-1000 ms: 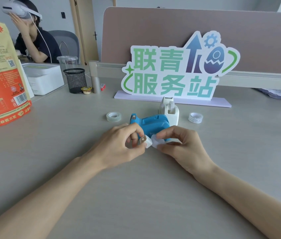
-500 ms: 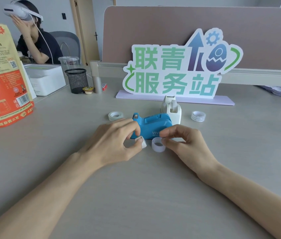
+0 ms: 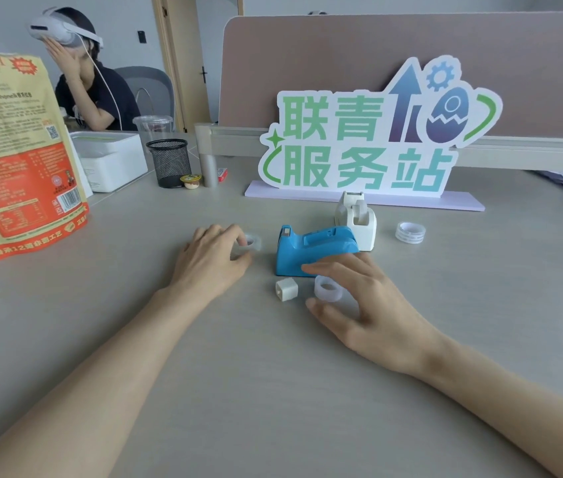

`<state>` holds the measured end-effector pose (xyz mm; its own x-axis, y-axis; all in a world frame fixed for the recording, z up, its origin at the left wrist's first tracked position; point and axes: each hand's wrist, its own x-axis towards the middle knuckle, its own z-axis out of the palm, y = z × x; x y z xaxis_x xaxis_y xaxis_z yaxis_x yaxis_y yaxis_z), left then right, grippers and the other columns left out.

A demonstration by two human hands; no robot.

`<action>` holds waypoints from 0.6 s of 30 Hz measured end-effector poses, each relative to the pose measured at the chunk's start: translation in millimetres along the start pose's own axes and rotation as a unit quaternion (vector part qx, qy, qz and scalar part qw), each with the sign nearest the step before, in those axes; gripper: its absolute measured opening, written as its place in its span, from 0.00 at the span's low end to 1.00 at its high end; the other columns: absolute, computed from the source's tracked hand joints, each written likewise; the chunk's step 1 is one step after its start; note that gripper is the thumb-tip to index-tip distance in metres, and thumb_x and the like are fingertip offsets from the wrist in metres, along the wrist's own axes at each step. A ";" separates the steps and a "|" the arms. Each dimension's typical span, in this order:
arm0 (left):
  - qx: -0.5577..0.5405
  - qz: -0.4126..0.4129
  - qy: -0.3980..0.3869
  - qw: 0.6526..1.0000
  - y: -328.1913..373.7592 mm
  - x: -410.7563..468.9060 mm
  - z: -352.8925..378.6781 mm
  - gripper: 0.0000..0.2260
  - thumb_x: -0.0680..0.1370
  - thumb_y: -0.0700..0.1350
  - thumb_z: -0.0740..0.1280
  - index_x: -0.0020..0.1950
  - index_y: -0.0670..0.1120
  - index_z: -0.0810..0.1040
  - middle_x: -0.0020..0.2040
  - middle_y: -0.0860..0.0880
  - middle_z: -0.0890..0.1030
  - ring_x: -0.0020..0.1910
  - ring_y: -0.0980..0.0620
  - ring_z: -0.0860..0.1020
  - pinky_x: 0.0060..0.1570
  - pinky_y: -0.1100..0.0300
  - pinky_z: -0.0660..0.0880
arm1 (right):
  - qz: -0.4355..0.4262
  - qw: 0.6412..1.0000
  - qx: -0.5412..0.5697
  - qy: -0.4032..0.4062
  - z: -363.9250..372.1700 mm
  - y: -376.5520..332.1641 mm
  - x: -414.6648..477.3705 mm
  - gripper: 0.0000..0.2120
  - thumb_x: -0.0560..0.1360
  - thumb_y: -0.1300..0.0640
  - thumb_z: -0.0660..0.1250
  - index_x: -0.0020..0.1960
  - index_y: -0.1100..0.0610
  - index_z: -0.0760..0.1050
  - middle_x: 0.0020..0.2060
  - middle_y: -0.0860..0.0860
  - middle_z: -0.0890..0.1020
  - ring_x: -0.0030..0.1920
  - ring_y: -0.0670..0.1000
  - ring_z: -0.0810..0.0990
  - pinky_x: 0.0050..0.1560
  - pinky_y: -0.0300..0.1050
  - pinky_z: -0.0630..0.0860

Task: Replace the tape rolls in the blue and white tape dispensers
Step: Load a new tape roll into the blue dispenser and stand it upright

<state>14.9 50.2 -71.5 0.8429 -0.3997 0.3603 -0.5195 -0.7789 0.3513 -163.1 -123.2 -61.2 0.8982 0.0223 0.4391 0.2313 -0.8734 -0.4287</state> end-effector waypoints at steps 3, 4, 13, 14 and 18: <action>-0.028 0.026 0.011 0.999 1.9 -4.4 -0.2 0.12 0.74 0.59 0.67 0.46 0.51 0.74 0.50 0.50 0.76 0.54 0.47 0.73 0.47 0.54 0.69 | -0.045 0.993 -0.099 -0.052 4.6 -3.3 -3.0 0.22 0.77 0.41 0.58 0.68 0.46 0.72 0.65 0.44 0.75 0.67 0.50 0.69 0.67 0.49 0.64; -0.049 0.027 0.021 0.998 3.3 -5.0 -1.6 0.12 0.74 0.59 0.66 0.45 0.52 0.74 0.48 0.51 0.76 0.52 0.48 0.73 0.46 0.54 0.70 | -0.053 0.989 -0.124 -0.061 5.9 -4.6 -3.6 0.22 0.77 0.40 0.56 0.69 0.44 0.70 0.68 0.44 0.73 0.70 0.50 0.67 0.68 0.53 0.62; -0.389 -0.002 0.068 0.919 39.6 -23.4 -31.3 0.16 0.83 0.52 0.55 0.37 0.54 0.73 0.32 0.61 0.75 0.34 0.61 0.69 0.37 0.73 0.66 | -0.080 0.992 -0.093 -0.024 6.0 -2.0 -4.1 0.16 0.76 0.47 0.61 0.62 0.48 0.75 0.57 0.44 0.76 0.60 0.49 0.72 0.59 0.45 0.67; -0.411 0.005 0.059 0.910 45.9 -25.7 -32.2 0.16 0.83 0.51 0.54 0.38 0.53 0.73 0.32 0.59 0.74 0.34 0.60 0.69 0.38 0.72 0.67 | -0.085 0.991 -0.095 -0.030 6.0 -1.7 -4.0 0.17 0.76 0.47 0.61 0.64 0.48 0.73 0.60 0.45 0.75 0.62 0.49 0.71 0.60 0.43 0.66; -0.471 0.042 0.037 0.880 61.8 -29.6 -33.0 0.17 0.81 0.54 0.53 0.43 0.46 0.74 0.43 0.42 0.74 0.39 0.53 0.68 0.39 0.58 0.66 | -0.106 0.983 -0.121 -0.088 8.4 -4.4 0.0 0.24 0.79 0.44 0.54 0.74 0.46 0.62 0.75 0.45 0.63 0.74 0.47 0.59 0.70 0.46 0.59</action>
<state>-46.8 29.9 -32.0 0.8026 -0.3777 0.4617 -0.4942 0.0126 0.8693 -160.9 -115.3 -65.9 0.8951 0.2808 0.3465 0.3431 -0.9299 -0.1326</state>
